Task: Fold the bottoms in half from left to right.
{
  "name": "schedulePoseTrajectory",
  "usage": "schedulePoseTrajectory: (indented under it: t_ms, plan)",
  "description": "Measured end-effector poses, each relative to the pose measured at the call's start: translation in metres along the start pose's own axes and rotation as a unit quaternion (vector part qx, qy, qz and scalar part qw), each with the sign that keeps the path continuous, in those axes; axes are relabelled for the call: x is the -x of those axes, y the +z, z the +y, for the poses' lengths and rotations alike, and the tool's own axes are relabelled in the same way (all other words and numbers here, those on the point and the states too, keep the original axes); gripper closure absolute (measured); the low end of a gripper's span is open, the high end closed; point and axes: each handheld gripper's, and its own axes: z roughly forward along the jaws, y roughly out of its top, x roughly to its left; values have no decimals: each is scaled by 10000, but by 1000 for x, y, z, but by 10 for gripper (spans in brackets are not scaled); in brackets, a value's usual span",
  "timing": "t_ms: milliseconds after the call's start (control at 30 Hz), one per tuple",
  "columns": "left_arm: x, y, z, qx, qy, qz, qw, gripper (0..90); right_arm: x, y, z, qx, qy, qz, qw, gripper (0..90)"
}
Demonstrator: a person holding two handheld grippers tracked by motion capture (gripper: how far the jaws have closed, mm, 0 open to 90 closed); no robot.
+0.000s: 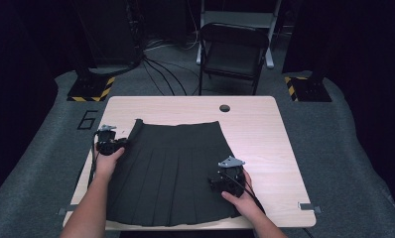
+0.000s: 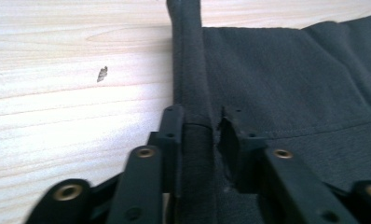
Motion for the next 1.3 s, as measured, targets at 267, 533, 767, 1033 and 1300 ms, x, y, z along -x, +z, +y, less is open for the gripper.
schedulePoseTrajectory:
  t_ms: [267,533,767,1033,1300]
  plan:
    - [2,-1,2,-22,50,165,9998,800,0,0,0,7,27,3,10000,116]
    - [9,-7,5,59,142,199,9997,822,0,0,0,8,25,4,10000,116]
    - [16,-19,16,134,262,173,9994,828,0,0,0,10,36,-8,10000,116]
    - [28,-32,30,164,330,78,9993,832,0,0,0,12,36,-8,10000,116]
    - [50,-42,43,130,612,-84,9980,836,0,0,0,10,27,4,10000,115]
